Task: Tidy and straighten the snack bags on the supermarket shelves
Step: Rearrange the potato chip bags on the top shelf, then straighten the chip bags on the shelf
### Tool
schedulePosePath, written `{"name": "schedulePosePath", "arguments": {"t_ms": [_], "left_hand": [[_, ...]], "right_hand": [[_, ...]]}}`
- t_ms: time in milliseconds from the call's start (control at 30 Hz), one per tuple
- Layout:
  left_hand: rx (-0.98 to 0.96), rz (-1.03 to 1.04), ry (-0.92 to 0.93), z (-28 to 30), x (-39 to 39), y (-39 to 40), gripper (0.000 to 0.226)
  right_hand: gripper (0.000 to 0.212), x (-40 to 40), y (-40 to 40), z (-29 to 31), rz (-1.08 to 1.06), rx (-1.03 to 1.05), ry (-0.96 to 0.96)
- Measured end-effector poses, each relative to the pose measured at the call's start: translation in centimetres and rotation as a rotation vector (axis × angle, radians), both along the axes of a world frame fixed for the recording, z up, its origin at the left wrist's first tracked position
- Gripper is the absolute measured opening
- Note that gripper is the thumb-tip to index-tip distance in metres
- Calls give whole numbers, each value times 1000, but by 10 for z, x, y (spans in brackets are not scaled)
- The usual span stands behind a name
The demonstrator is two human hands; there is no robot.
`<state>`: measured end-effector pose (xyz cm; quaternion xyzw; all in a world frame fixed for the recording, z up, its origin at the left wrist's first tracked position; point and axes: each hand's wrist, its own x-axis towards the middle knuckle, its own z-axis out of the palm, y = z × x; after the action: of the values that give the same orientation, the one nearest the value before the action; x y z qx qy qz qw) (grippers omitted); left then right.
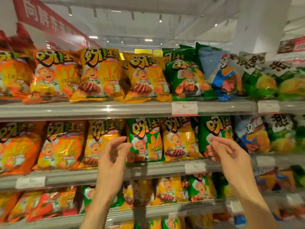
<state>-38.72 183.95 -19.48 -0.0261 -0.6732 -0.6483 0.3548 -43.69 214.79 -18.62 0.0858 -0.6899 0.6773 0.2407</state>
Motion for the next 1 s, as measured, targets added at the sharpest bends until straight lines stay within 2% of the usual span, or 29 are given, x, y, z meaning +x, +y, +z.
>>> {"name": "schedulePosePath", "arguments": {"t_ms": [133,333,567,733,833,1000], "left_hand": [[40,41,29,4,-8,64,16],[10,64,33,24,-27,149,19],[-81,89,77,67,-43,198,17],[-288,166,121,109,-67,202,15],[-439,236,157,137,-88,197,18],[-866,463,146,175,-126,182,36]], "right_hand": [[32,-15,56,4,35,23,9],[11,-52,138,11,59,55,-20],[13,-72,183,37,51,97,52],[12,-84,182,74,17,151,144],[13,-96,169,108,-18,258,215],[37,-131,138,166,-83,479,298]]}}
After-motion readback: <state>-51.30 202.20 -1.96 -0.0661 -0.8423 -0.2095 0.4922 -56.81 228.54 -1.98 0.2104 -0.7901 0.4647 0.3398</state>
